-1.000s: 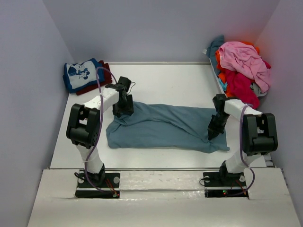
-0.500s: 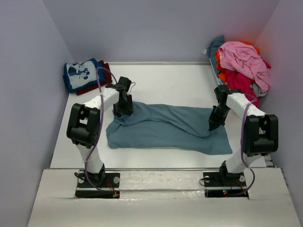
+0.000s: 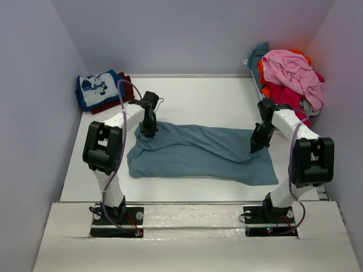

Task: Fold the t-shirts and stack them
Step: Fold the flattened tshirt in 1/3 of the way

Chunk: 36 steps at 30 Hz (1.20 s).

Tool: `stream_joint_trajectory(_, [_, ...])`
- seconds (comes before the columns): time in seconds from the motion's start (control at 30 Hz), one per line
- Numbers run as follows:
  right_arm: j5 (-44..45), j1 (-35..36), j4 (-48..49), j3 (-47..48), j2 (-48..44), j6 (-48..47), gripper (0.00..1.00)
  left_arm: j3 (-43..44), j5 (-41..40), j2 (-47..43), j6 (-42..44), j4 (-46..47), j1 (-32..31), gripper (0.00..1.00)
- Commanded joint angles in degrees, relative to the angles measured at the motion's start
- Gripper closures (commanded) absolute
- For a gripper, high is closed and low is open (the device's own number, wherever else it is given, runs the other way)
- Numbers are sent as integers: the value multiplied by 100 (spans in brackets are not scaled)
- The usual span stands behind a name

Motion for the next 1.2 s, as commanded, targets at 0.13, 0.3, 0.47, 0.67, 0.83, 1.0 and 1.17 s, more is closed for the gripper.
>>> stream_joint_trajectory(0.13, [44,13,-82,57,-224,-7,93,285,-433,-346,-63,-150,-24,94])
stream_joint_trajectory(0.3, [167,13,-205,706,-49,-94,93,531,-916,-566,-89,-98,-24,94])
stream_joint_trajectory(0.47, [422,13,-354,1725,382,-174,93,1111,-1312,-566,-80,-194,-24,94])
stream_joint_trajectory(0.67, [509,13,-372,3007,935,-217,93,1717,-1673,-391,-10,-238,-24,94])
stream_joint_trajectory(0.83, [580,13,-363,3818,1726,-367,93,2375,-1760,75,7,-229,-24,94])
stream_joint_trajectory(1.0, [887,13,-320,4635,2218,-411,93,3185,-2005,593,87,-352,-24,94])
stream_joint_trajectory(1.17, [1037,13,-337,5382,2649,-385,93,3879,-2094,988,148,-484,-24,94])
